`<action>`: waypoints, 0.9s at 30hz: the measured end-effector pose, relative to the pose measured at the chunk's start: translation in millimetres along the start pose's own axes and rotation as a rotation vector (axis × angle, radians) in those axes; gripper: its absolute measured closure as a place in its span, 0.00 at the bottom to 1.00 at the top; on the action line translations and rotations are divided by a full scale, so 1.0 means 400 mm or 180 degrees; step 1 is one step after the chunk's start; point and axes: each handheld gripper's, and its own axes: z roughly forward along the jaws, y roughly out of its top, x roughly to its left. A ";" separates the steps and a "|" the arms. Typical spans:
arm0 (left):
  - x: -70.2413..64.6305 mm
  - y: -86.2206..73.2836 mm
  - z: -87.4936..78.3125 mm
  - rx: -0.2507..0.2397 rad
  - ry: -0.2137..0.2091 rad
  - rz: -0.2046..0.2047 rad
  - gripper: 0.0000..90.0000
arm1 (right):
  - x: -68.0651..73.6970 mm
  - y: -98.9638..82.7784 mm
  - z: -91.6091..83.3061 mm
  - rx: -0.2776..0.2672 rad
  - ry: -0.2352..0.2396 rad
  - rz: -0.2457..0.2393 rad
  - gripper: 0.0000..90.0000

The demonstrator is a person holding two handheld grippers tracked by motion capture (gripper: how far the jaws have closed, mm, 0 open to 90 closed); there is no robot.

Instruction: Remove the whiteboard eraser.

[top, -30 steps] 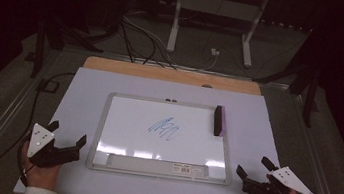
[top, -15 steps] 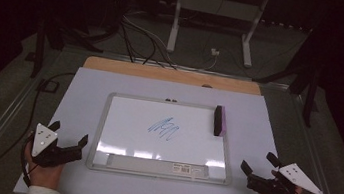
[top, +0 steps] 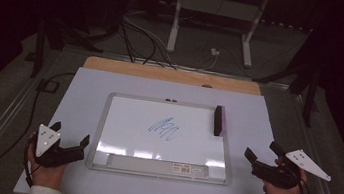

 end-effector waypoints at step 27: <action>-0.003 -0.006 0.006 0.0019 0.0042 0.0004 0.01 | 0.014 0.103 0.188 0.0310 0.0050 -0.0188 0.01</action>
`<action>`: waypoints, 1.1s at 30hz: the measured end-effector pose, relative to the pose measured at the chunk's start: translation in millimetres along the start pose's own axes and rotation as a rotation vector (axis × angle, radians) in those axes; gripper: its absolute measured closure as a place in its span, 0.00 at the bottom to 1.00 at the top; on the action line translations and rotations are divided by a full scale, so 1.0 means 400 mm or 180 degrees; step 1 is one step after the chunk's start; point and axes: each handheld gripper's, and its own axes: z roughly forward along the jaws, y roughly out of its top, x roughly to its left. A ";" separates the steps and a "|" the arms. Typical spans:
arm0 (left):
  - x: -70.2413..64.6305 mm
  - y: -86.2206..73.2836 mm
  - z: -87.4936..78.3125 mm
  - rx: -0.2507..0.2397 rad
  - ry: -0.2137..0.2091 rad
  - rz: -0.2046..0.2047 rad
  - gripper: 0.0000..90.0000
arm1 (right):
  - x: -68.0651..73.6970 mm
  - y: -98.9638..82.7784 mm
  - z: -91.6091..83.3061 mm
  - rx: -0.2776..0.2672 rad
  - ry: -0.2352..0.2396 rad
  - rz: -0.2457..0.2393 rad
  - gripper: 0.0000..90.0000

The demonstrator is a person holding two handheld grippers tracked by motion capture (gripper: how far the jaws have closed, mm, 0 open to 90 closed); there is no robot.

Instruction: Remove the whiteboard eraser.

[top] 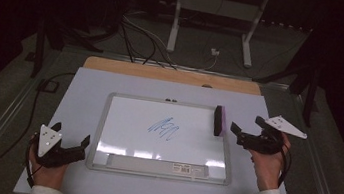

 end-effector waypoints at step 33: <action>0.000 -0.002 0.002 0.0017 -0.0006 0.0008 0.01 | -0.063 -0.015 0.156 0.0333 -0.0112 0.0232 0.01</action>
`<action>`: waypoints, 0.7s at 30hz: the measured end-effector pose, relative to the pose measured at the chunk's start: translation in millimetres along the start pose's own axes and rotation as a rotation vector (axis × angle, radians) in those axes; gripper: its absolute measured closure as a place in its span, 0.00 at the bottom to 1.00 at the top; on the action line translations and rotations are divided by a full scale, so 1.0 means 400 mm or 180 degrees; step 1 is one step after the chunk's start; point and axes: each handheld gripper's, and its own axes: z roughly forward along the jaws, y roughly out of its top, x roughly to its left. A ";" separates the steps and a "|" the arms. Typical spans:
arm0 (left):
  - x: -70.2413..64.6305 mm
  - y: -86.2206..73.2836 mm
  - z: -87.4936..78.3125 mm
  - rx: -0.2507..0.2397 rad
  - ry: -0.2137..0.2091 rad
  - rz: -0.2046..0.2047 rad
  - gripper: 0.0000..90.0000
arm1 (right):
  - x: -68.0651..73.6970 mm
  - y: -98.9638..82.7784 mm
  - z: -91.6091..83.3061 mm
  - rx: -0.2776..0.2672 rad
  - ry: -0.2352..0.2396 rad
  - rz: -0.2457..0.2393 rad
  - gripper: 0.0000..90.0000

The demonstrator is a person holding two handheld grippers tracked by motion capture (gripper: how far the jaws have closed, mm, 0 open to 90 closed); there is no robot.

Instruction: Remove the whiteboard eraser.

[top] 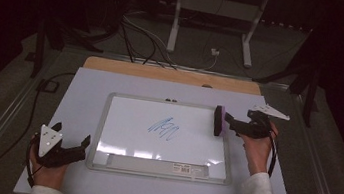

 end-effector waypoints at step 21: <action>0.001 -0.001 0.001 -0.0003 -0.0012 -0.0003 0.01 | -0.018 -0.031 0.093 0.0636 0.0117 0.0324 0.59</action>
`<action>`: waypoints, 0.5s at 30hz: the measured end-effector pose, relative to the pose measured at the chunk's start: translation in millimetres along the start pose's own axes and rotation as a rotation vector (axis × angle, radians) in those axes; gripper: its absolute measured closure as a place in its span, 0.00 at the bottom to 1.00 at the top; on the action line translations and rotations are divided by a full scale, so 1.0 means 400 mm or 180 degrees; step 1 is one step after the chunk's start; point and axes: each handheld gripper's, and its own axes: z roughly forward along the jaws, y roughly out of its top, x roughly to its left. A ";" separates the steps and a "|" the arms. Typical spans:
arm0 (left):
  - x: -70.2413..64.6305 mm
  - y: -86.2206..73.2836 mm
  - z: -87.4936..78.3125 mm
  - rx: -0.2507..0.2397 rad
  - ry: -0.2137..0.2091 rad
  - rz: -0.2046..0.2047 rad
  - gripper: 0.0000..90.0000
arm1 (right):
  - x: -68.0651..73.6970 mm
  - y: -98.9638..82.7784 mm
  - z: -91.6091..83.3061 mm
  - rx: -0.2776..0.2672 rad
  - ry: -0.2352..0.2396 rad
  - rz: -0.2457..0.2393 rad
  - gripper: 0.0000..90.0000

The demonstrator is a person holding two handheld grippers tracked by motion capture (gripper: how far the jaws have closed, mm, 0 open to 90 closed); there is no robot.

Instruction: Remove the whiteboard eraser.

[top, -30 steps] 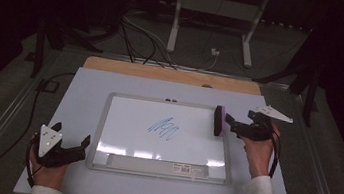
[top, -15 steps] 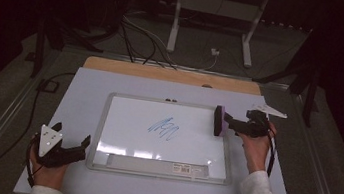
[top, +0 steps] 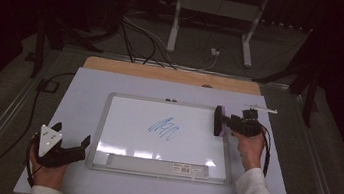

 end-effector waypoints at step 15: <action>-0.003 0.001 0.000 0.0000 -0.0004 0.0017 0.01 | -0.007 -0.012 0.020 0.0097 0.0180 0.0422 0.66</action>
